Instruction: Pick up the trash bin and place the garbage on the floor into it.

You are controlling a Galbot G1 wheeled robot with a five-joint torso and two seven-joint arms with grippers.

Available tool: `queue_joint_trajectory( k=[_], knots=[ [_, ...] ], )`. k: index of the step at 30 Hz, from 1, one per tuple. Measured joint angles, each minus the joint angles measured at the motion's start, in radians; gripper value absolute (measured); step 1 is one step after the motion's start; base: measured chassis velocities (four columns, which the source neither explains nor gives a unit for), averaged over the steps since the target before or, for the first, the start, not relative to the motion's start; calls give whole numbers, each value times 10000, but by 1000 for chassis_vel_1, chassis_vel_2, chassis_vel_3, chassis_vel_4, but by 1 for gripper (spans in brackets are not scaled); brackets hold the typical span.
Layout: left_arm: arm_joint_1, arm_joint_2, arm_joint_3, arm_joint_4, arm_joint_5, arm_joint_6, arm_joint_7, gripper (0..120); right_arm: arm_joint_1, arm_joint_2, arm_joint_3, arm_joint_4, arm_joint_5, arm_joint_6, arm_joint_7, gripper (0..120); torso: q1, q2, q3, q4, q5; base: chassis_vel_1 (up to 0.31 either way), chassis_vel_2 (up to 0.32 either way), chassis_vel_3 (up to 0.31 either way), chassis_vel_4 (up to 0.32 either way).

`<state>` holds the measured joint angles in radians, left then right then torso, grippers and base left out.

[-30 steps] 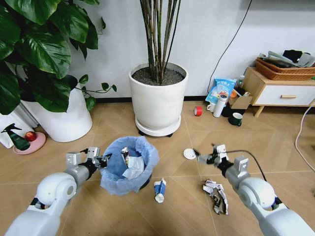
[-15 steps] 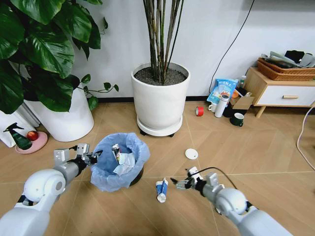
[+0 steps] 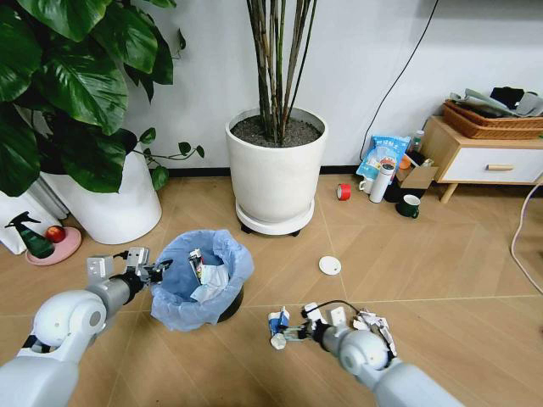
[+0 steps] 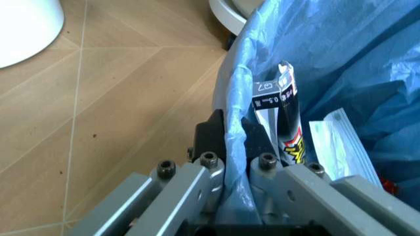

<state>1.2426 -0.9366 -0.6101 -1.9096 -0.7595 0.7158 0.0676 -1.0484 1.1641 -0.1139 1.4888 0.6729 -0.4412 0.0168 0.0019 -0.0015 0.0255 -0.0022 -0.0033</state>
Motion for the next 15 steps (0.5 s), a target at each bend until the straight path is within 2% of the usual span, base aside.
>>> queue_joint_trajectory(
  k=[8,15],
  knots=[
    [39,110,-2,-129,-72,16,-34,0,560,1100,-330,-1172,-192,-287,812,100,0,0,0,0,2,0,0,0,0],
    [22,73,62,-141,-76,17,-55,0,616,1251,-294,-1521,-105,-611,1147,98,0,0,0,0,0,0,0,0,0]
  ],
)
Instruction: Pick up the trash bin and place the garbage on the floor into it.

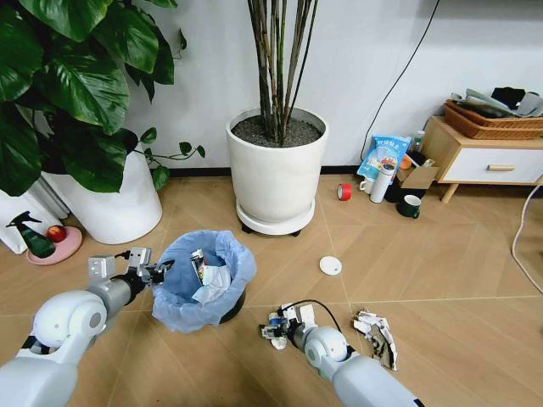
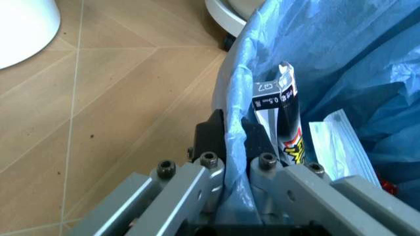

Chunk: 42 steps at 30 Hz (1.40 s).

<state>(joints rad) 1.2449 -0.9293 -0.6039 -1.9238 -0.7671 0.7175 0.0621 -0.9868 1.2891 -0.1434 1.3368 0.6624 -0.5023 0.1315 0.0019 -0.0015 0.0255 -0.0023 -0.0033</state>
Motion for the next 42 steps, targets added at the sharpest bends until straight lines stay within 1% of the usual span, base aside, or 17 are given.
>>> queue_joint_trajectory(
  k=[1,2,4,5,7,11,12,17,19,20,22,25,28,34,37,38,42],
  knots=[
    [-10,-6,21,0,0,0,-3,0,0,32,32,-81,28,15,13,94,0,0,0,-1,1,0,0,0,0],
    [-10,-6,21,0,0,0,-3,0,0,32,32,-81,28,15,13,94,0,0,0,-1,1,0,0,0,0],
    [-35,-10,52,5,0,0,-6,0,-5,80,123,-192,146,47,15,86,0,0,0,0,1,0,0,0,0],
    [-45,-9,65,11,0,0,-7,0,-11,97,174,-235,226,61,15,79,0,0,0,0,2,0,0,0,0],
    [-54,-8,79,20,0,0,-7,0,-17,107,216,-262,288,70,14,77,0,0,0,0,2,0,0,0,0],
    [-103,-4,158,48,5,-1,-8,0,-37,158,373,-367,492,107,14,58,0,0,0,0,2,0,0,0,0],
    [-103,-4,158,48,5,-1,-8,0,-37,158,373,-367,492,107,14,58,0,0,0,0,2,0,0,0,0],
    [-153,-20,235,51,15,-5,-13,0,-91,161,461,-373,533,198,8,35,0,0,0,0,2,0,0,0,0],
    [-153,-21,240,51,16,-5,-15,0,-97,164,474,-377,532,217,8,33,0,0,-1,0,2,0,0,0,0],
    [-154,-25,248,51,18,-6,-22,0,-130,180,530,-384,512,266,7,25,0,0,0,0,2,0,0,0,0],
    [-154,-28,250,51,18,-7,-25,0,-144,184,549,-384,503,279,6,22,0,1,-1,0,2,0,0,0,0],
    [-149,-50,270,34,20,-12,-58,0,-263,198,719,-322,294,414,1,5,0,1,0,0,3,0,0,0,0],
    [-149,-53,297,11,20,-14,-79,0,-413,170,927,-183,-84,677,-55,0,0,0,0,1,4,0,0,0,0],
    [-214,-51,366,4,17,-15,-83,0,-734,-135,1798,706,-490,1038,-209,0,0,0,0,0,4,0,0,0,0],
    [-333,-51,529,77,16,-18,-77,0,-927,-603,2673,1551,-992,1711,-514,0,0,1,0,0,5,0,0,0,0],
    [-333,-51,529,77,16,-18,-77,0,-927,-603,2673,1551,-992,1711,-514,0,0,1,0,0,5,0,0,0,0],
    [-531,-16,777,242,-16,-19,-51,0,-1029,-1280,3644,2948,-1097,2228,-955,0,0,1,0,-2,3,0,0,0,0]
  ],
)
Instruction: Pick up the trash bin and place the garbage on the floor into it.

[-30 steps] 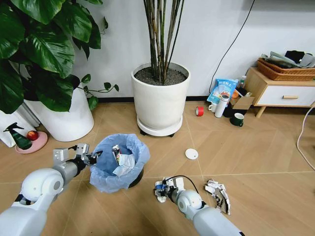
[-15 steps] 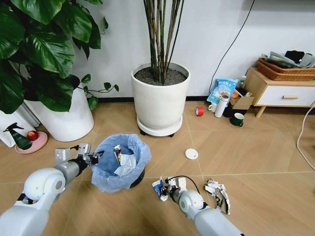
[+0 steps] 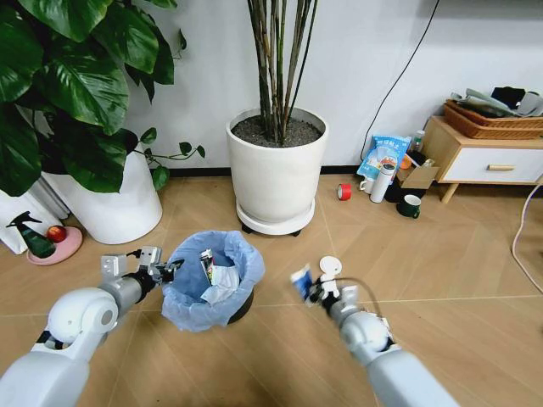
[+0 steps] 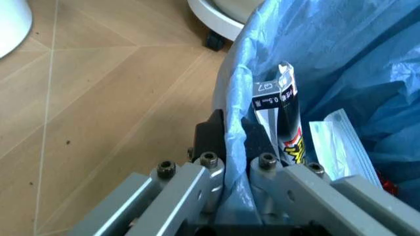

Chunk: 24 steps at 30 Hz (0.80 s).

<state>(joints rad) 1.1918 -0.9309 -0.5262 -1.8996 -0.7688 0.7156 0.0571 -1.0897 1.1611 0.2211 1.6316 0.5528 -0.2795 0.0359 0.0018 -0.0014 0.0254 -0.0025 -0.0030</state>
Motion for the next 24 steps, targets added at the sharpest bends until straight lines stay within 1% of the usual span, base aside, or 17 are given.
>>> queue_joint_trajectory(
  k=[2,4,5,6,8,10,11,13,14,16,18,19,22,24],
  knots=[
    [-46,2,54,49,10,0,12,0,24,-102,122,235,-2,93,-72,0,0,0,0,0,-1,0,0,0,0],
    [-277,-5,331,247,48,3,92,0,344,-390,372,1186,59,328,-232,0,0,0,0,1,1,0,0,0,0],
    [-374,-14,417,303,50,10,107,0,446,-444,387,1406,139,337,-243,0,0,0,0,3,-1,0,0,0,0],
    [-374,-14,417,303,50,10,107,0,446,-444,387,1406,139,337,-243,0,0,0,0,3,-1,0,0,0,0],
    [-618,-35,648,420,44,31,119,0,740,-628,347,1977,486,298,-272,0,0,0,1,3,3,0,0,0,0],
    [-974,-48,988,553,-31,75,116,0,1164,-939,126,2612,1058,123,-296,0,0,0,1,4,-3,0,0,0,0],
    [-974,-48,988,553,-31,75,116,0,1164,-939,126,2612,1058,123,-296,0,0,0,1,4,-3,0,0,0,0],
    [-1408,-70,1455,757,-94,115,88,0,1690,-1282,-364,3155,1693,-73,-298,0,0,0,0,2,-2,0,0,0,0],
    [-1408,-70,1455,757,-94,115,88,0,1690,-1282,-364,3155,1693,-73,-298,0,0,0,0,2,-2,0,0,0,0],
    [-1723,-72,1833,934,-110,139,68,0,1985,-1397,-851,3291,1815,-88,-372,0,1,0,1,1,1,0,0,0,0],
    [-2059,-70,2230,1099,-141,165,59,0,2254,-1412,-1334,3376,1865,-80,-462,0,1,0,1,2,-1,0,0,0,0],
    [-2059,-70,2230,1099,-141,165,59,0,2254,-1412,-1334,3376,1865,-80,-462,0,1,0,1,2,-1,0,0,0,0],
    [-2601,-128,2807,1322,-258,189,-16,0,2654,-1350,-2093,3603,2154,-111,-472,0,1,0,1,3,-1,0,0,0,0],
    [-2729,-151,2922,1366,-309,191,-48,0,2712,-1341,-2306,3633,2183,-133,-468,0,1,0,1,2,-4,0,0,0,0]
  ],
)
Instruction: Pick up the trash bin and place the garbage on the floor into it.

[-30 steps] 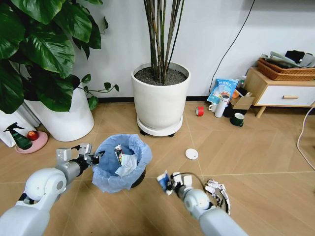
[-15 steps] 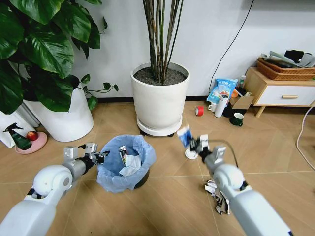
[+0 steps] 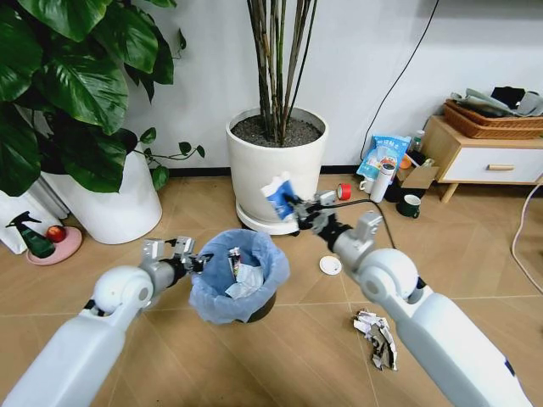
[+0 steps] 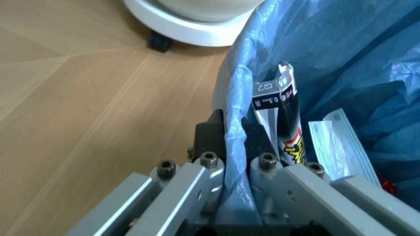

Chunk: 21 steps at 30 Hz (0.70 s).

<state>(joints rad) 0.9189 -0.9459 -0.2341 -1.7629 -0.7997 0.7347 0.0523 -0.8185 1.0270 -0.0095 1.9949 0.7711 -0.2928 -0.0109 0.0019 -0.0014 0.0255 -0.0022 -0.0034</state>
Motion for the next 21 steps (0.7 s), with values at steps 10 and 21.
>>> queue_joint_trajectory(
  k=[10,21],
  knots=[
    [-367,-32,243,130,-170,12,-65,0,-341,-125,-1097,-323,-829,-34,-16,7,0,0,0,-1,3,0,0,0,0],
    [-286,-14,137,-24,-244,12,-109,0,-536,-85,-1181,-492,-990,-34,135,48,0,0,-1,-1,4,0,0,0,0]
  ],
)
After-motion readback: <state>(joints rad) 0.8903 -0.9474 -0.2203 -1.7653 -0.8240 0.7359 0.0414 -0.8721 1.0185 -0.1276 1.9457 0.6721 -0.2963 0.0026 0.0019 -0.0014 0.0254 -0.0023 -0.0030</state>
